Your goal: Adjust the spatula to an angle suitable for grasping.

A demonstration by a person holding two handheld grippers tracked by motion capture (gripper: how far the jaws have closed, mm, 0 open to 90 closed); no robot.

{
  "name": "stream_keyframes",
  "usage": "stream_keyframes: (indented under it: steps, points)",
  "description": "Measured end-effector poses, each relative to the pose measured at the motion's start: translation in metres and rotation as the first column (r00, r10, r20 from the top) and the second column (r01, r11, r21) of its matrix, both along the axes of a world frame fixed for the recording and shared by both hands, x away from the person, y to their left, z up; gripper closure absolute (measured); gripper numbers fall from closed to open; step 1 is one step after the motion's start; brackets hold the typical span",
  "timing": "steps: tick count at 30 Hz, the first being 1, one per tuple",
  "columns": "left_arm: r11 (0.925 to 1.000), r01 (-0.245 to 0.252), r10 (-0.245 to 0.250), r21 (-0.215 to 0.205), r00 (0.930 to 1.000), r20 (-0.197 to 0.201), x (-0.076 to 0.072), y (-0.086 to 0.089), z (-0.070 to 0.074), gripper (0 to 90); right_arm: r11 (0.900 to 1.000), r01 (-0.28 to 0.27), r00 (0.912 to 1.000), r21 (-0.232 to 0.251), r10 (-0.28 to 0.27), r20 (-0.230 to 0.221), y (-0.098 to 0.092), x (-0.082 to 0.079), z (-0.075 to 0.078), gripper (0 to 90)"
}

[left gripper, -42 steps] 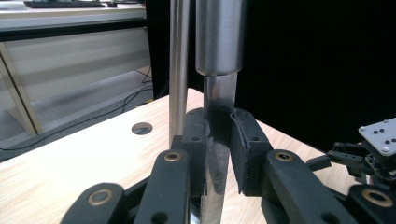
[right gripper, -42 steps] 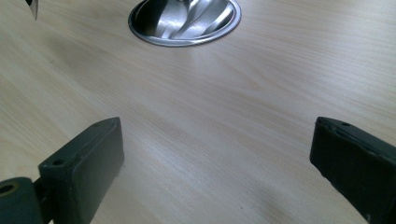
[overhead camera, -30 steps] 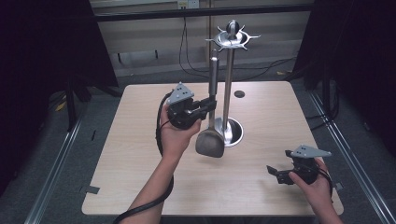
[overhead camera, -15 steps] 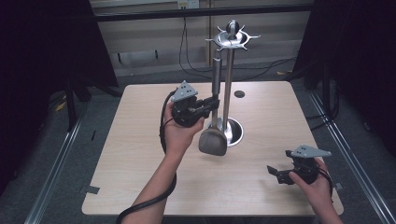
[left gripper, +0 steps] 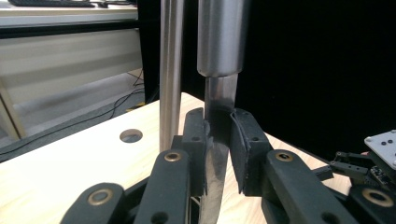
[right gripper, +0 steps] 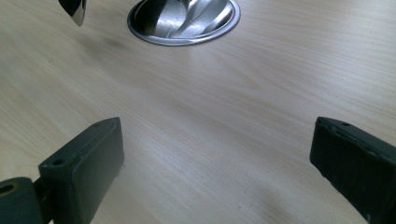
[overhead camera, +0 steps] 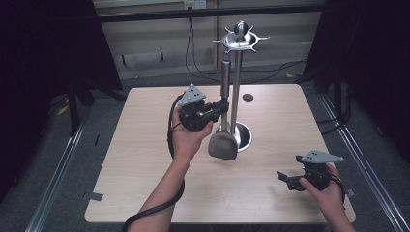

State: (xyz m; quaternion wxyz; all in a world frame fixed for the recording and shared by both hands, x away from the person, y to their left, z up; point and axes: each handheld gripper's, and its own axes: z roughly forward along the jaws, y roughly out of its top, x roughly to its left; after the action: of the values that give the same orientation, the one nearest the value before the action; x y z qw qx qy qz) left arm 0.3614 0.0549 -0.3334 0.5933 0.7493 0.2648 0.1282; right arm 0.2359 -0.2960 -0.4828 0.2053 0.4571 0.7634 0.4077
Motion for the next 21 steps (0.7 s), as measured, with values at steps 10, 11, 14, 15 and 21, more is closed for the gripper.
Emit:
stream_keyframes:
  steps: [10, 11, 14, 15, 21]
  points:
    - [0.9998, 0.004, -0.004, -0.02, 0.9999, 0.011, 0.0043, 0.0, -0.0028, 76.8, 1.0, -0.008, 1.0, -0.002, 0.008, 0.005, 0.0015, 0.0007, 0.0008, 2.6]
    - [0.9995, 0.01, -0.009, -0.029, 0.9999, 0.014, 0.0048, 0.0, -0.0033, 76.8, 1.0, -0.007, 1.0, 0.0, 0.007, 0.001, 0.0017, 0.0005, 0.0008, 2.6]
    - [0.9996, 0.006, -0.006, -0.027, 0.9999, 0.014, 0.0051, 0.0014, -0.0038, 76.8, 1.0, -0.007, 1.0, -0.001, 0.007, -0.003, 0.0014, 0.0001, 0.0002, 2.6]
    - [0.9995, 0.004, -0.004, -0.031, 0.9999, 0.014, 0.0051, 0.0015, -0.0042, 76.8, 1.0, -0.005, 1.0, 0.001, 0.005, -0.004, 0.0012, -0.0001, 0.0003, 2.6]
    - [0.9992, -0.005, 0.005, -0.04, 0.9999, 0.013, 0.0065, 0.0012, -0.0052, 76.4, 1.0, -0.008, 1.0, -0.002, 0.008, -0.001, 0.0016, 0.0003, 0.0, 2.6]
